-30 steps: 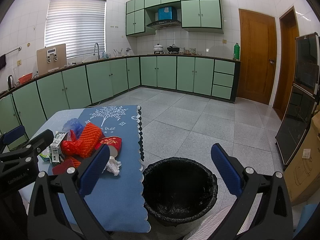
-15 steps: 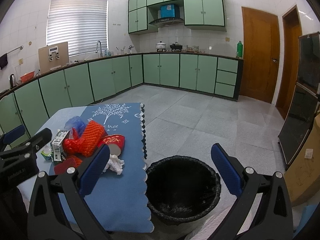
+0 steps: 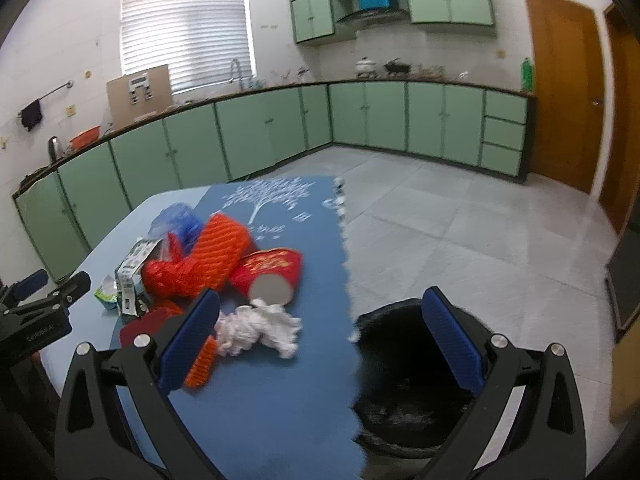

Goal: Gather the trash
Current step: 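Grasp the crumpled white tissue with the right gripper while the left gripper approaches the red scouring pad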

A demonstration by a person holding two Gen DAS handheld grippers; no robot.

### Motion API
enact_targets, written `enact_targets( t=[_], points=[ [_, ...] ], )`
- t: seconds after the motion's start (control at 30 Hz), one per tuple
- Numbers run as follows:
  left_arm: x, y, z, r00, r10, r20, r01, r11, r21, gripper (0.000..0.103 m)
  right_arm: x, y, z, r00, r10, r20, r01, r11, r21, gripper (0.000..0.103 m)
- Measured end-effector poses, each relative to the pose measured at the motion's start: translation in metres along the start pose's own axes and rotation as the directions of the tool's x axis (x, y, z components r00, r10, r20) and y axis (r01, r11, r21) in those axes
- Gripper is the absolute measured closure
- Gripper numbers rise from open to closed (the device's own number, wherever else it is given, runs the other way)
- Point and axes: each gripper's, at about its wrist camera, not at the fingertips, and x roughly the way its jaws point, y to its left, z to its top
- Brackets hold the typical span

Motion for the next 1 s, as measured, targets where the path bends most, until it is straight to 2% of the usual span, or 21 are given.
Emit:
enact_targets(
  t=[0.17,0.4,0.57,0.73,0.9,1.0],
  points=[
    [0.020,0.005,-0.010,0.999,0.019,-0.034,-0.018,1.000,0.011,0.006,0.036,0.028,-0.011,0.999,0.024,-0.036,-0.026,0.997,-0.072,0.006],
    [0.038,0.011,-0.019,0.997,0.029,-0.068,-0.028,1.000,0.014,0.006,0.074,0.041,-0.024,0.992,0.021,-0.122,-0.032,0.995,-0.093,0.020],
    [0.049,0.010,-0.026,0.995,0.011,-0.101,-0.010,1.000,0.011,0.006,0.090,0.042,-0.032,0.987,0.013,-0.163,-0.030,0.994,-0.104,0.024],
    [0.053,0.010,-0.029,0.993,-0.001,-0.114,0.002,1.000,0.009,0.006,0.100,0.047,-0.039,0.975,0.046,-0.219,-0.072,0.991,-0.111,0.040],
    [0.054,0.010,-0.031,0.992,-0.003,-0.130,0.004,1.000,0.007,0.006,0.100,0.049,-0.043,0.964,0.107,-0.243,-0.135,0.985,-0.103,0.069],
    [0.054,0.010,-0.033,0.991,-0.008,-0.131,0.009,1.000,0.006,0.006,0.096,0.052,-0.045,0.960,0.131,-0.246,-0.161,0.981,-0.109,0.079]
  ],
)
